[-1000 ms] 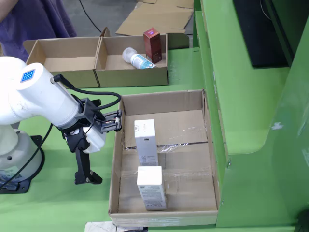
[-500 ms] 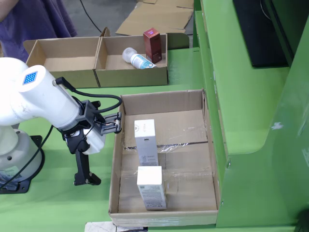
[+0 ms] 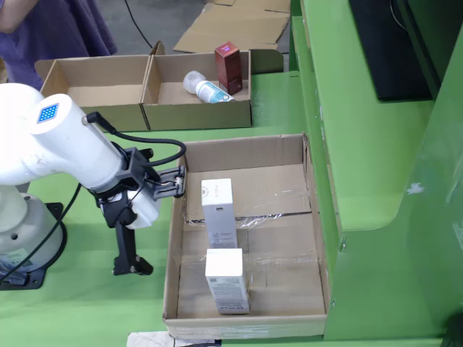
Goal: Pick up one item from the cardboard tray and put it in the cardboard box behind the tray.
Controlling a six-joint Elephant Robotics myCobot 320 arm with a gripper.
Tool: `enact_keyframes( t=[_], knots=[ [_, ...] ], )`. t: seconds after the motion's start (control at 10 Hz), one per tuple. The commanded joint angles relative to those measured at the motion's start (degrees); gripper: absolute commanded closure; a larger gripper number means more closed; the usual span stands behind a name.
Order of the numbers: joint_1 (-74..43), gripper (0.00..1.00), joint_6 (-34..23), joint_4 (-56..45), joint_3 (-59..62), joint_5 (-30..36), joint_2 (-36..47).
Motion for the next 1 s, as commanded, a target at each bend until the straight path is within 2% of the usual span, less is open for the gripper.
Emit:
enact_keyframes(
  t=[0.0,0.2,0.3,0.4,0.6,0.9],
  knots=[
    [-0.3,0.00,-1.6,-2.3,13.4,0.0,-7.0],
    [-0.4,0.00,-2.5,-3.8,17.9,0.2,-10.0],
    [-1.2,0.00,-4.0,-6.2,24.3,0.5,-13.4],
    [-1.2,0.00,-4.0,-6.2,24.3,0.5,-13.4],
    [-2.8,0.00,-5.3,-11.1,36.3,0.9,-19.9],
    [-5.1,0.00,-6.7,-14.5,44.6,1.8,-24.1]
  ],
)
